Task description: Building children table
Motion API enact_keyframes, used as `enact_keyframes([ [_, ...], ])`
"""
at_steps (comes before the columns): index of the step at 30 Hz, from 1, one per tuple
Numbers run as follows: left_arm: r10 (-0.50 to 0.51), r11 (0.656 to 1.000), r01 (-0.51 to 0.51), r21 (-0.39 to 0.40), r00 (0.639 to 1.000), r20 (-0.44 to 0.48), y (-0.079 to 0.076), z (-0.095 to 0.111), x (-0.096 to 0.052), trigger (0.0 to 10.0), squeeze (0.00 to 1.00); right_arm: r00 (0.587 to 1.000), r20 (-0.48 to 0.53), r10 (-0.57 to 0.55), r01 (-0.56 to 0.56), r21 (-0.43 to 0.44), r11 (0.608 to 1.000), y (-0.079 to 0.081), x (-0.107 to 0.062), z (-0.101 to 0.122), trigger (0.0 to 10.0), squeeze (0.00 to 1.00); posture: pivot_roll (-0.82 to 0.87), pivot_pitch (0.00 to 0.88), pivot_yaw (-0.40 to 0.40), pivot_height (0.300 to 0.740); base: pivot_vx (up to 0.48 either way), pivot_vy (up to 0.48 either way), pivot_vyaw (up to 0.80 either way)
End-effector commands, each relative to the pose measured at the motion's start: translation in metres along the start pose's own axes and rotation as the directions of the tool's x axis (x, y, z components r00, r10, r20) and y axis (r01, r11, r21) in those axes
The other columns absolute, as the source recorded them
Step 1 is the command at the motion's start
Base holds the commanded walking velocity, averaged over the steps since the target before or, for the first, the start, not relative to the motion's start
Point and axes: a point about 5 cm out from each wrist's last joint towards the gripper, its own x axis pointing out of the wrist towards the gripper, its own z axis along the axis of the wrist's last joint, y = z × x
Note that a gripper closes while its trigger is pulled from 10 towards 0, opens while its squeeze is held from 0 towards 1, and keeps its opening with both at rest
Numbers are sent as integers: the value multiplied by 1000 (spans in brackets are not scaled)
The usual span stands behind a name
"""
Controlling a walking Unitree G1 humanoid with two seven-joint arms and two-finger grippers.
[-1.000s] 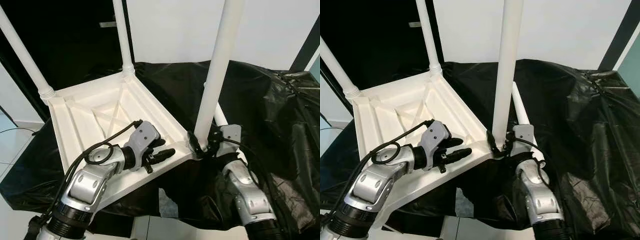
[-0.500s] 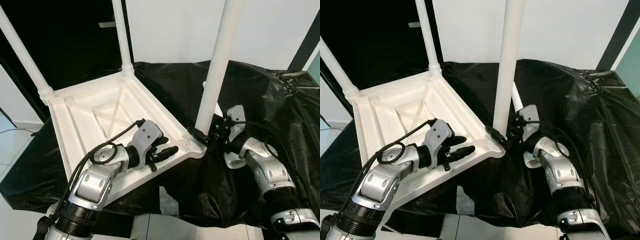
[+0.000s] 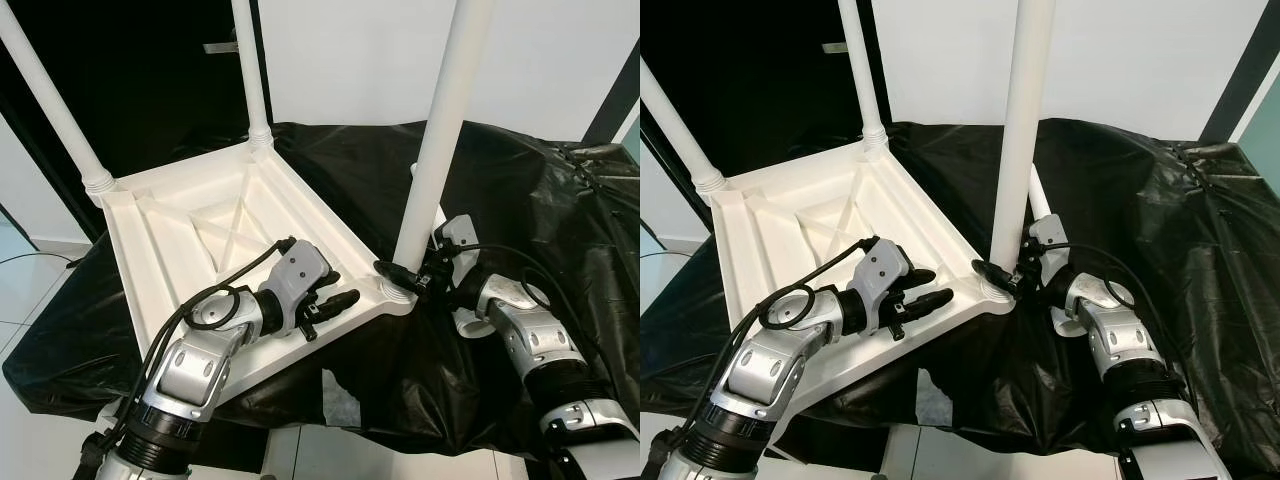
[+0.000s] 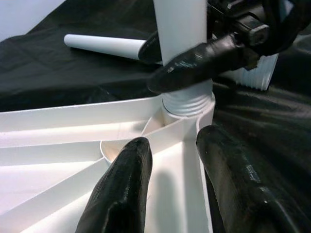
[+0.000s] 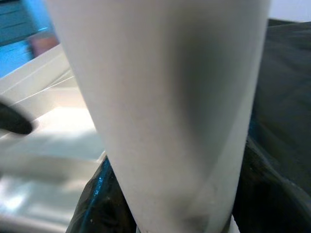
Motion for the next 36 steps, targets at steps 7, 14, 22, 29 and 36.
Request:
enact_keyframes([
  [7,221,975,-221,-5,975,27,9,-13,4,10000,0,974,-33,-226,226,17,974,4,-2,-18,10000,0,57,0,0,740,0,0,0],
  [14,186,983,-185,-16,982,35,2,-25,4,10000,0,901,-33,-432,433,3,902,18,2,-21,10000,0,49,0,9,740,0,0,0],
  [22,184,982,-179,-65,979,89,-1,-28,4,10000,0,762,-34,-646,647,77,759,36,7,-18,10000,0,53,0,9,740,0,0,0],
  [29,186,982,-182,-42,974,128,-4,-25,3,10000,0,752,-22,-659,656,126,745,48,9,-15,10000,0,55,0,17,740,0,0,0],
  [36,169,985,-166,-36,976,138,-4,-24,2,10000,0,765,15,-644,637,134,759,47,7,-10,10000,1000,48,0,20,740,0,0,0],
])
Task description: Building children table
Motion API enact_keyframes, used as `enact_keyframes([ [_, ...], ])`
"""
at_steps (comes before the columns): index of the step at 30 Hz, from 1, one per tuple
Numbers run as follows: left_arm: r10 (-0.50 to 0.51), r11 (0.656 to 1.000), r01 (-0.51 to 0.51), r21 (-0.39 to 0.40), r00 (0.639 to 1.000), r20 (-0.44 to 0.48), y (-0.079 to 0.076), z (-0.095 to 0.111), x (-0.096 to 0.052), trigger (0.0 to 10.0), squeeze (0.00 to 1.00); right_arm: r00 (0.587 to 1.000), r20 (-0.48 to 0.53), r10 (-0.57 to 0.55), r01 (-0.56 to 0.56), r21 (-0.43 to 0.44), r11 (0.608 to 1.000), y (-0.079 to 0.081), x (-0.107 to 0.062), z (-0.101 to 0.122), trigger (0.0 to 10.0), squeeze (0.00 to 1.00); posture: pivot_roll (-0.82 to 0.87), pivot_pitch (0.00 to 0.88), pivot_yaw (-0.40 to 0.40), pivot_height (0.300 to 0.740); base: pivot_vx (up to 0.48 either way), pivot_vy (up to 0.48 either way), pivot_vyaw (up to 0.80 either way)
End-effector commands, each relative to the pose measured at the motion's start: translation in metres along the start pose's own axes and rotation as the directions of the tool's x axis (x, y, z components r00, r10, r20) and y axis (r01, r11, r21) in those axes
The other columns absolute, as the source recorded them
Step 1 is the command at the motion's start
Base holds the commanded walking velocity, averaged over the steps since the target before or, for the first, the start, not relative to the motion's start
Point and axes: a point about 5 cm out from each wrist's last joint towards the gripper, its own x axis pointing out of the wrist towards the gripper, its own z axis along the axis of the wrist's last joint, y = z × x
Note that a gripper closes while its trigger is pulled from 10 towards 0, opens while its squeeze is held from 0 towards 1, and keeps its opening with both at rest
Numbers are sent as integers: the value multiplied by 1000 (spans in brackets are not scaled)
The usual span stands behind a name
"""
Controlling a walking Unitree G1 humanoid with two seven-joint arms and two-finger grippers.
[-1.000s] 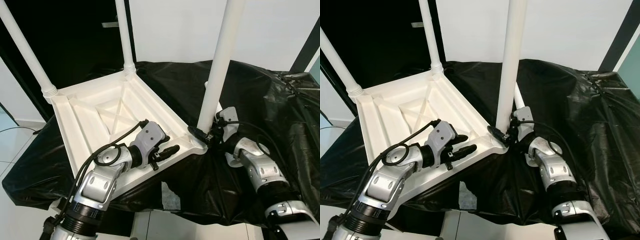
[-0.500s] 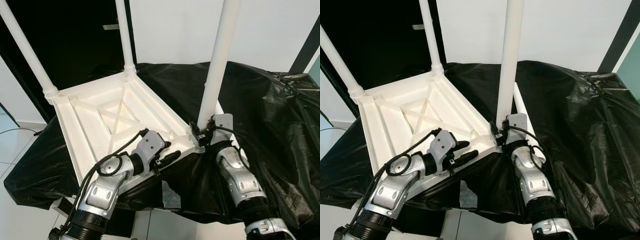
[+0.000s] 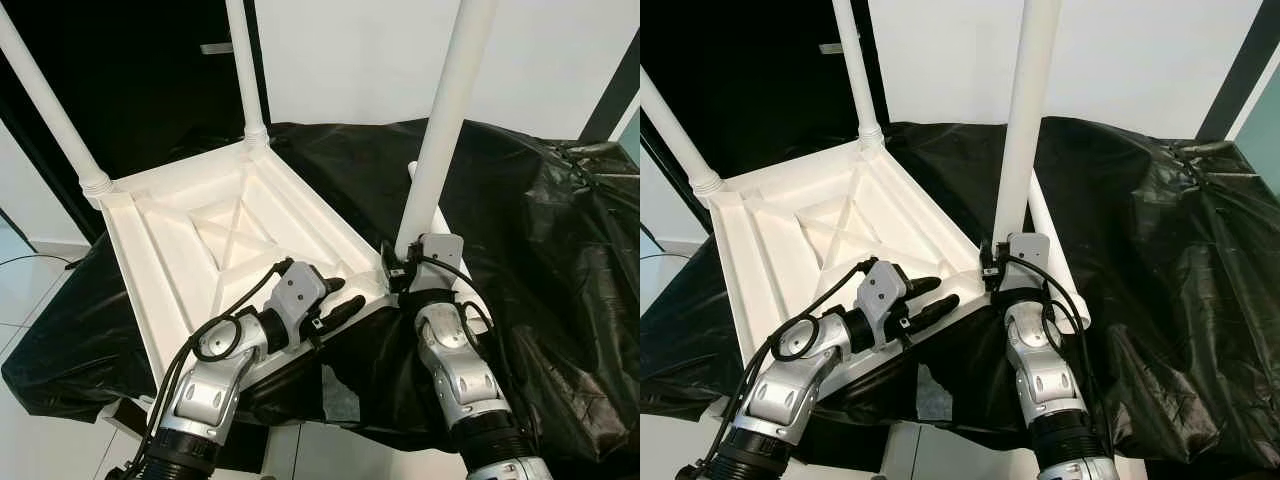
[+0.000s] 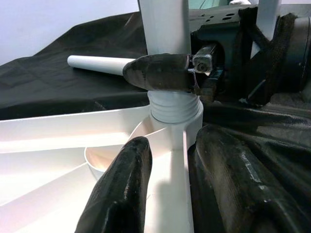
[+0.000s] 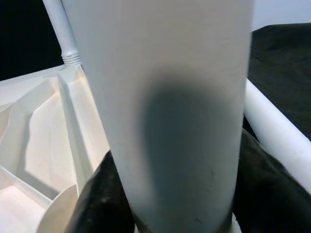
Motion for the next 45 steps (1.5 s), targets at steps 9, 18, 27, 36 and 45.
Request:
enact_keyframes([
  [9,91,996,-90,24,996,-8,5,-1,-1,10000,0,987,44,152,-152,3,988,-22,-9,5,10000,1000,35,0,23,740,0,0,0],
  [18,82,997,-82,10,997,-6,6,0,-1,10000,0,956,37,292,-292,11,956,-35,-12,4,10000,0,25,0,25,740,0,0,0],
  [27,51,998,-51,34,999,-2,8,3,6,10000,0,793,-57,607,-609,-62,791,-47,14,8,10000,0,17,0,24,740,0,0,0],
  [36,65,997,-65,51,998,1,11,4,7,10000,0,722,-115,682,-691,-77,718,-47,23,3,0,0,39,0,0,740,0,0,0],
  [45,61,996,-61,58,998,3,12,5,9,10000,0,740,-101,665,-671,-41,741,-50,21,-3,0,0,28,0,3,740,0,0,0],
])
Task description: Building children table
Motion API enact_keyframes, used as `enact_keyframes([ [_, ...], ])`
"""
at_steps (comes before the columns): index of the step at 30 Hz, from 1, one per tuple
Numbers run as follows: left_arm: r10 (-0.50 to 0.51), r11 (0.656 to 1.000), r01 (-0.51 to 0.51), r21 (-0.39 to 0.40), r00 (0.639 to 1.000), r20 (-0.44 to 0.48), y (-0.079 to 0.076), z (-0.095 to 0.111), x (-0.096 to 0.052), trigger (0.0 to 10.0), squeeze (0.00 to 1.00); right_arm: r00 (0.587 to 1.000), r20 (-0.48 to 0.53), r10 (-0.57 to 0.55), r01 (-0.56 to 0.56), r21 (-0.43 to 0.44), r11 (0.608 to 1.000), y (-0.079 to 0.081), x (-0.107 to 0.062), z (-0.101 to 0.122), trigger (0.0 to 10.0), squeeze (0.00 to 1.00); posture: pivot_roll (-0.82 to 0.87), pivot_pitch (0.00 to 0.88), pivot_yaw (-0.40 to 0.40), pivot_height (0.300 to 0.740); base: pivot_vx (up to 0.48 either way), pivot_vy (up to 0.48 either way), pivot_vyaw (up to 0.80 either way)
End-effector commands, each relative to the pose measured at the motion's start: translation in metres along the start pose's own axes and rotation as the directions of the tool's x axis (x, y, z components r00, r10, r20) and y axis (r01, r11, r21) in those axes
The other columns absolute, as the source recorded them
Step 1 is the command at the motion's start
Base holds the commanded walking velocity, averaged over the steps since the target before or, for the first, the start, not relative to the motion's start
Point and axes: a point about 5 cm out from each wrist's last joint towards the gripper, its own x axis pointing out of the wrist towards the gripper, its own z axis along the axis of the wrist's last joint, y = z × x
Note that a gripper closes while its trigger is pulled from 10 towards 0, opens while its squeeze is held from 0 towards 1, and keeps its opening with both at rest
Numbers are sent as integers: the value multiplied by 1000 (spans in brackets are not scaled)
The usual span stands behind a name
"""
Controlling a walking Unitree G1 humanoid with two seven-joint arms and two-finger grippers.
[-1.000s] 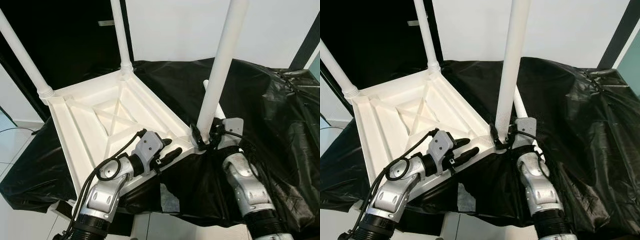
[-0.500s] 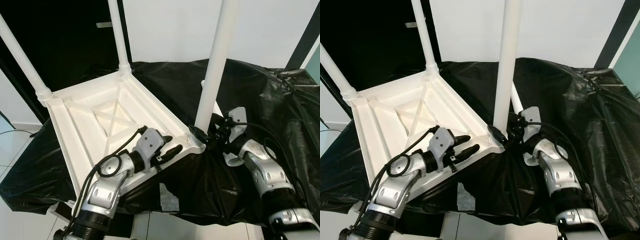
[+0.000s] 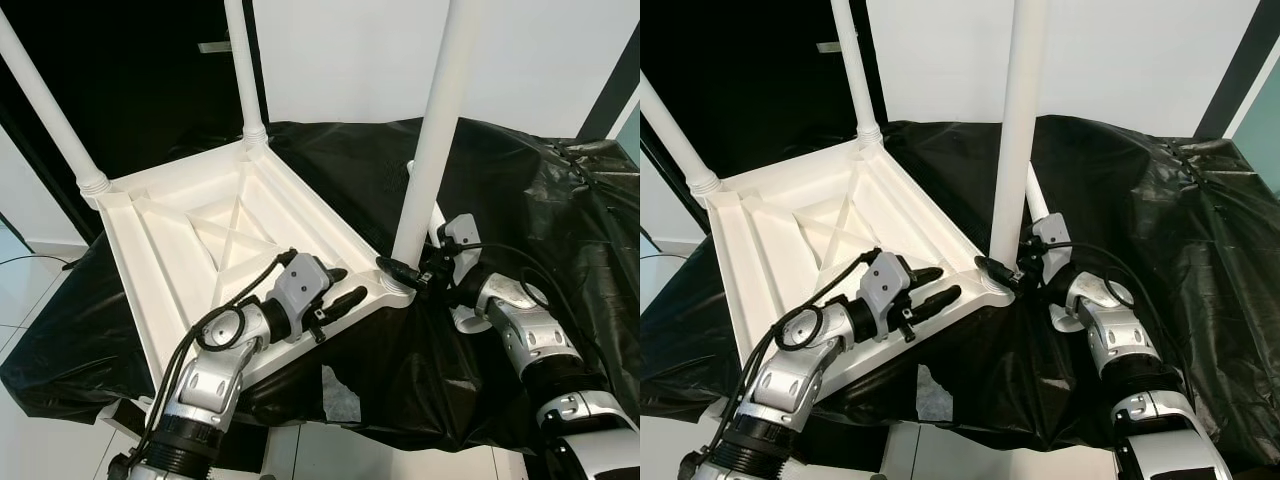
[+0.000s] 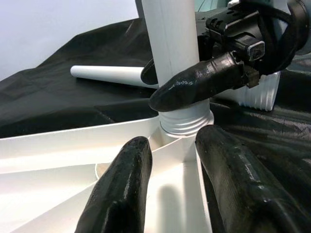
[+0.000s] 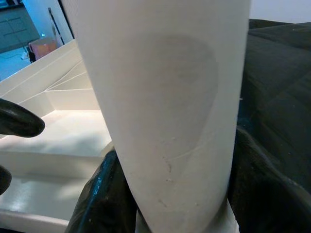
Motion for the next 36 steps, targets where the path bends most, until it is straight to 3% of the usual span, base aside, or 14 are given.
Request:
enact_keyframes([
  [1,62,998,-61,9,998,-13,3,-3,1,10000,0,1000,-4,-19,19,15,1000,1,-2,-5,0,0,28,0,3,740,0,0,0],
  [3,54,999,-54,5,998,-10,2,-2,1,10000,0,999,-20,-41,42,5,999,1,-3,-7,0,0,28,0,3,740,0,0,0],
  [4,50,999,-50,3,999,-7,1,-2,1,10000,0,998,-31,-53,53,-3,999,2,-3,-8,10000,0,27,0,3,740,0,0,0],
  [6,48,999,-48,4,999,-11,0,-2,1,10000,0,991,-41,-126,127,1,992,5,-3,-12,10000,0,21,0,4,740,0,0,0],
  [8,41,999,-41,0,999,-16,-3,-3,-1,10000,0,933,-76,-351,355,42,934,16,-3,-23,10000,0,18,0,15,740,0,0,0],
  [14,32,999,-32,-12,999,-16,-7,-3,-3,10000,0,849,-127,-513,523,57,851,27,-2,-33,10000,0,22,0,22,740,0,0,0],
  [17,29,999,-29,-16,999,-21,-7,-4,-4,10000,0,726,-167,-667,685,97,722,36,-1,-40,10000,0,22,0,29,740,0,0,0],
  [19,29,999,-29,-16,999,-21,-7,-4,-4,10000,0,726,-167,-667,685,97,722,36,-1,-40,10000,0,22,0,29,740,0,0,0],
  [20,28,999,-29,-16,999,-22,-7,-4,-5,10000,0,684,-178,-707,728,107,677,39,-1,-40,10000,0,26,0,31,740,0,0,0],
  [31,26,1000,-26,-13,999,-33,-6,-3,-8,10000,0,681,-131,-721,732,121,670,52,3,-28,10000,0,38,0,36,740,0,0,0],
  [32,28,1000,-29,-11,999,-34,-6,-3,-8,10000,0,677,-121,-726,736,116,667,51,2,-26,10000,212,38,0,36,740,0,0,0],
  [33,28,1000,-29,-11,999,-34,-6,-3,-8,10000,0,677,-121,-726,736,116,667,51,2,-26,10000,212,38,0,36,740,0,0,0],
  [34,31,999,-31,-9,999,-35,-5,-2,-7,10000,0,684,-99,-722,729,111,675,50,2,-23,10000,1000,40,0,38,740,0,0,0],
  [36,33,999,-33,-5,999,-34,-5,-2,-5,10000,0,701,-69,-710,713,102,694,47,0,-19,10000,1000,40,0,35,740,0,0,0],
])
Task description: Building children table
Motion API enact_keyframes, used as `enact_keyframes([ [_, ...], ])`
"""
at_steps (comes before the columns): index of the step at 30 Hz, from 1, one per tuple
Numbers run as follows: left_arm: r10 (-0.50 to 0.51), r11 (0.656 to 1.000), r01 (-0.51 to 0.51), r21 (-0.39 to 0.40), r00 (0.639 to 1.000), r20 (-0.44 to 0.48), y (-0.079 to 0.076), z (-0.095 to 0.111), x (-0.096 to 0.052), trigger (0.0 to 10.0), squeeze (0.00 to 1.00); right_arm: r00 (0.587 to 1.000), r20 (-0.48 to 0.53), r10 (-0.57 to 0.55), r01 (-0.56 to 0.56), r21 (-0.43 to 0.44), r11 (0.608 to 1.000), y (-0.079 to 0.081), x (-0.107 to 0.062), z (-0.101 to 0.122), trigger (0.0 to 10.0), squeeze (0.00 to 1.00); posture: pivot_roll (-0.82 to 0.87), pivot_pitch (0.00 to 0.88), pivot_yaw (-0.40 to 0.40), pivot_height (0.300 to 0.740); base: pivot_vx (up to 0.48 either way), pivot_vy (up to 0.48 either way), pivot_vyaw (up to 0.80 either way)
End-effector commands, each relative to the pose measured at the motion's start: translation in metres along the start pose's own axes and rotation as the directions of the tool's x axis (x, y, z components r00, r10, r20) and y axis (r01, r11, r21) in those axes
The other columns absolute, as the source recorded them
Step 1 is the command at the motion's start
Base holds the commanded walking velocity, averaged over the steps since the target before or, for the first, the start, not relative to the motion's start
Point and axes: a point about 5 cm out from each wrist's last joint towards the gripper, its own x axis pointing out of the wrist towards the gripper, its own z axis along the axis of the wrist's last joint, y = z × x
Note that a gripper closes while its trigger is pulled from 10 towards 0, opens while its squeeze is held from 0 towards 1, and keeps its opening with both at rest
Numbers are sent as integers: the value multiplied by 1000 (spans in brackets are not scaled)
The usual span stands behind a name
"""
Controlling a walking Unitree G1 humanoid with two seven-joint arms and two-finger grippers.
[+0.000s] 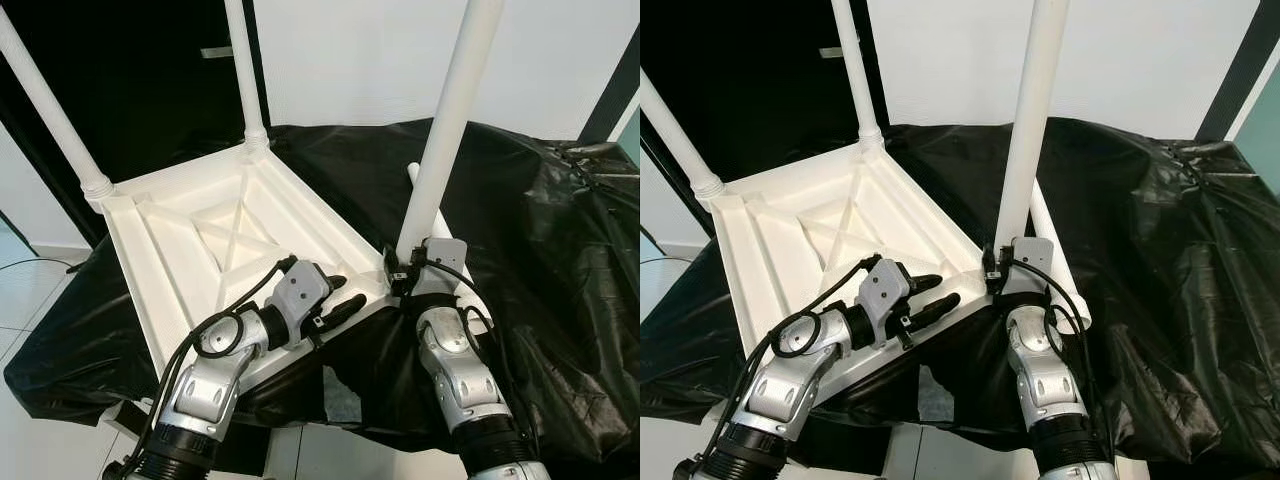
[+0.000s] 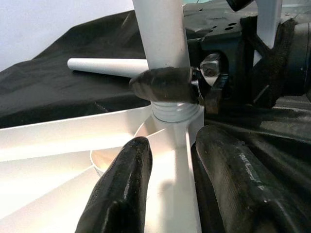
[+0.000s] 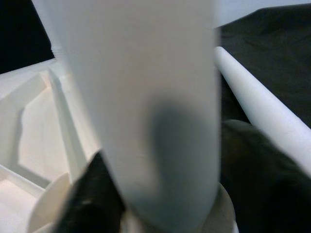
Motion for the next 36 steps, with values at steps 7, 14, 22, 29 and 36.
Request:
enact_keyframes([
  [7,52,999,-52,10,999,-3,4,3,2,10000,0,997,-4,79,-79,-22,997,-19,-8,-4,10000,1000,37,0,36,740,0,0,0],
  [14,47,999,-47,18,999,0,7,4,1,10000,0,947,27,322,-319,-70,945,-27,-10,3,10000,0,28,0,41,740,0,0,0],
  [22,40,999,-41,28,999,6,10,5,4,10000,0,836,-16,548,-544,-152,825,-27,5,9,10000,0,12,0,52,740,0,0,0],
  [29,45,998,-46,36,999,18,15,7,8,10000,0,724,-60,688,-687,-162,709,-21,15,12,10000,0,9,0,42,740,0,0,0],
  [36,-9,999,9,36,1000,-2,9,3,4,10000,0,691,-85,718,-719,-177,672,-20,21,12,0,0,23,0,28,740,0,0,0],
])
